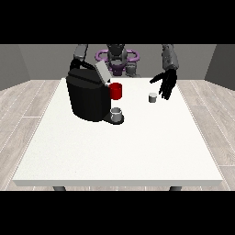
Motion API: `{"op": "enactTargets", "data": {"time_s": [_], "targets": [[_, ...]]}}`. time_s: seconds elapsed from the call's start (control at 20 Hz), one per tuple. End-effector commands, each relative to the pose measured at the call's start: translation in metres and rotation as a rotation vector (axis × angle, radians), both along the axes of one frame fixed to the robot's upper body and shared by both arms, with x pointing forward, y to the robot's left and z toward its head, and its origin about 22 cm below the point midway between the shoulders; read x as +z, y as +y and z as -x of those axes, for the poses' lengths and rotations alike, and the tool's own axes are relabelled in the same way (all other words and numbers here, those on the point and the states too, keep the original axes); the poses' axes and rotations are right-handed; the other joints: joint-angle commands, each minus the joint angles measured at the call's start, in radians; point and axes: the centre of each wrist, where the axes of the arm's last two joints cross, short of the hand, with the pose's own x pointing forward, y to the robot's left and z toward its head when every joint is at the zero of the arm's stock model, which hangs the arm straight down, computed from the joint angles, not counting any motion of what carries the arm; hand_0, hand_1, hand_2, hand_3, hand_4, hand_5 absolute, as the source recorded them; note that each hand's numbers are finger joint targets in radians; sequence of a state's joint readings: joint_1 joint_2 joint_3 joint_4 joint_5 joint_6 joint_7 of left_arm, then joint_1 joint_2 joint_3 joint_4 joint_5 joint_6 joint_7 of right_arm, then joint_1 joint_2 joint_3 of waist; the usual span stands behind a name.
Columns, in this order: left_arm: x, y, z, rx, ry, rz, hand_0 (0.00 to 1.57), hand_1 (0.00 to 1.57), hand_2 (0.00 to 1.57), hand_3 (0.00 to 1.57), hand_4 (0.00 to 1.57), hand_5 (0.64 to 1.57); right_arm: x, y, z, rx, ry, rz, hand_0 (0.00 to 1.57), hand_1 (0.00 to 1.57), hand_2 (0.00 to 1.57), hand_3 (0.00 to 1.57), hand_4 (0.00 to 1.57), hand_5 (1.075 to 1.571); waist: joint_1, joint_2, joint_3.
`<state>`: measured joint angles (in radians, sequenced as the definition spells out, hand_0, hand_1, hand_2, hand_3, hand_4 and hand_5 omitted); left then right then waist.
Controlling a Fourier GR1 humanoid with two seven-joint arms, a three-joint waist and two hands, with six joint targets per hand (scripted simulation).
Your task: Insert the coffee pod into the coffee machine and close the lid
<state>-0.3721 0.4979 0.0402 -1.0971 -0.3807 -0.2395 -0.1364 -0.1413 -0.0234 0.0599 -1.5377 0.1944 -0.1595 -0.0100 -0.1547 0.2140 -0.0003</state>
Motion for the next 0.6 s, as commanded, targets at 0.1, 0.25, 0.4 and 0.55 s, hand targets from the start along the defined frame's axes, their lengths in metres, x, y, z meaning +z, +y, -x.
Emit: {"op": "enactTargets", "data": {"time_s": [0.1,0.25,0.4,0.55], "targets": [[-0.015,0.014,-0.006,0.010,-0.019,-0.094,0.00,0.00,0.29,0.00,0.00,1.571,-0.007,-0.006,-0.006,0.018,0.001,-0.046,0.00,0.00,0.00,0.00,0.00,1.571,0.000,0.047,0.0000],[-0.012,0.006,-0.020,0.020,-0.099,-0.115,0.49,0.49,0.72,0.49,0.00,1.571,0.008,0.002,-0.021,0.021,-0.008,-0.035,0.00,0.00,0.00,0.00,0.00,1.571,0.005,0.078,-0.0003],[-0.034,-0.038,-0.022,0.005,-0.068,-0.192,0.94,0.94,0.95,0.69,0.08,1.571,0.001,0.009,-0.022,0.029,0.086,0.008,0.00,0.00,0.00,0.00,0.00,1.571,0.007,0.008,-0.0002],[-0.021,-0.024,-0.029,-0.043,-0.159,-0.256,1.07,1.07,1.11,0.91,0.45,1.571,0.006,0.008,-0.028,0.040,0.062,0.006,0.00,0.00,0.00,0.00,0.00,1.571,0.002,0.040,-0.0004]]}}
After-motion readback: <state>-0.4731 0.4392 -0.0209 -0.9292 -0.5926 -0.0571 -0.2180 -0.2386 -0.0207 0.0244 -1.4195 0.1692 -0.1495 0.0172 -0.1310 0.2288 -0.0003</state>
